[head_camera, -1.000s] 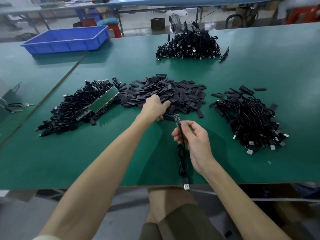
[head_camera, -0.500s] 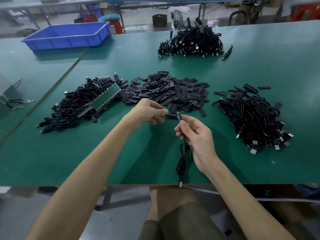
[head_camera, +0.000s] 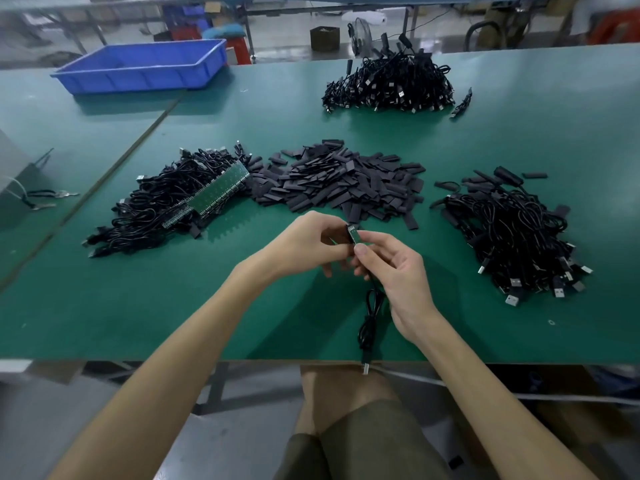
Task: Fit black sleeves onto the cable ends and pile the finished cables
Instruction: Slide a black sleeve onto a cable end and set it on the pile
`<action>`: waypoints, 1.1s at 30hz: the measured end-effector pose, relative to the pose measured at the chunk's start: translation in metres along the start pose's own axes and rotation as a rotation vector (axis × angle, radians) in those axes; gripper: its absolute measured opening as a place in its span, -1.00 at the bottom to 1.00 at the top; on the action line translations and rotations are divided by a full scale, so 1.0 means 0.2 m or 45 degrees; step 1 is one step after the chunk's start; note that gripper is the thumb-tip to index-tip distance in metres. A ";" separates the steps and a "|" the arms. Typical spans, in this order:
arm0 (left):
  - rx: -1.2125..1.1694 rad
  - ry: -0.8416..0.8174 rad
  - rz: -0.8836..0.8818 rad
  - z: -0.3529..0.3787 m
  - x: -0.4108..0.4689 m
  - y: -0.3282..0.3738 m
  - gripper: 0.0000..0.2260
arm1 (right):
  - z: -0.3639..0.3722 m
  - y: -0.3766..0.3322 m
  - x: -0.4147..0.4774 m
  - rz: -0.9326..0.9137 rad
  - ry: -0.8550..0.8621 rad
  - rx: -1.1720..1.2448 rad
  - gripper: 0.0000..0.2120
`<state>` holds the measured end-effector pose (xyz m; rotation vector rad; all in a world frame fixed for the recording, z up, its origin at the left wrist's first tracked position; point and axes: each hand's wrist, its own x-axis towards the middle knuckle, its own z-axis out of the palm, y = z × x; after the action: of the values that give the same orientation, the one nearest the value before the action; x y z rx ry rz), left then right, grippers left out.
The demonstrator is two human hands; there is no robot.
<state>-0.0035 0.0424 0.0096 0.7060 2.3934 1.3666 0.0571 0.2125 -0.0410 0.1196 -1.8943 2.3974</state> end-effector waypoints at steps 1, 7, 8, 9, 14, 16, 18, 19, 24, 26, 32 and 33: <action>0.005 -0.003 0.019 0.00 -0.01 0.00 -0.94 | 0.00 0.00 0.00 -0.006 -0.004 -0.007 -0.80; -0.080 0.022 0.052 0.00 -0.04 -0.02 -0.84 | 0.00 0.00 0.00 0.007 -0.005 0.017 -0.81; -0.072 0.039 0.058 0.00 -0.05 -0.03 -0.84 | 0.00 0.00 0.00 0.008 -0.007 0.017 -0.81; -0.075 0.060 0.067 0.00 -0.05 -0.04 -0.84 | 0.00 0.00 0.00 0.009 -0.006 0.014 -0.81; -0.044 0.208 0.106 0.01 -0.06 -0.06 -0.88 | -0.02 0.00 0.01 0.012 0.038 0.034 -0.80; 0.045 0.242 0.104 0.00 -0.07 -0.08 -0.89 | -0.02 0.00 0.01 0.014 0.058 0.042 -0.82; 0.153 0.252 0.082 0.00 -0.08 -0.09 -0.90 | -0.02 0.01 0.01 0.015 0.073 0.041 -0.85; 0.196 0.252 0.072 0.00 -0.08 -0.10 -0.91 | -0.02 0.01 0.00 0.014 0.079 0.036 -0.87; 0.412 0.246 0.073 -0.01 -0.10 -0.07 -0.89 | -0.02 0.00 0.00 0.010 0.134 0.034 -0.92; 0.540 0.241 0.103 -0.02 -0.11 -0.05 -0.89 | -0.02 0.00 0.00 0.010 0.144 0.019 -0.92; 0.901 0.189 0.121 0.00 -0.13 0.02 -0.85 | -0.02 0.00 0.00 0.008 0.164 -0.046 -0.92; 0.973 0.186 0.120 0.00 -0.13 0.02 -0.83 | -0.02 0.00 0.00 0.007 0.164 -0.050 -0.93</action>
<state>0.0185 0.0302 0.0143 0.9206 3.0389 0.4932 0.0572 0.2155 -0.0426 -0.0417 -1.8849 2.3087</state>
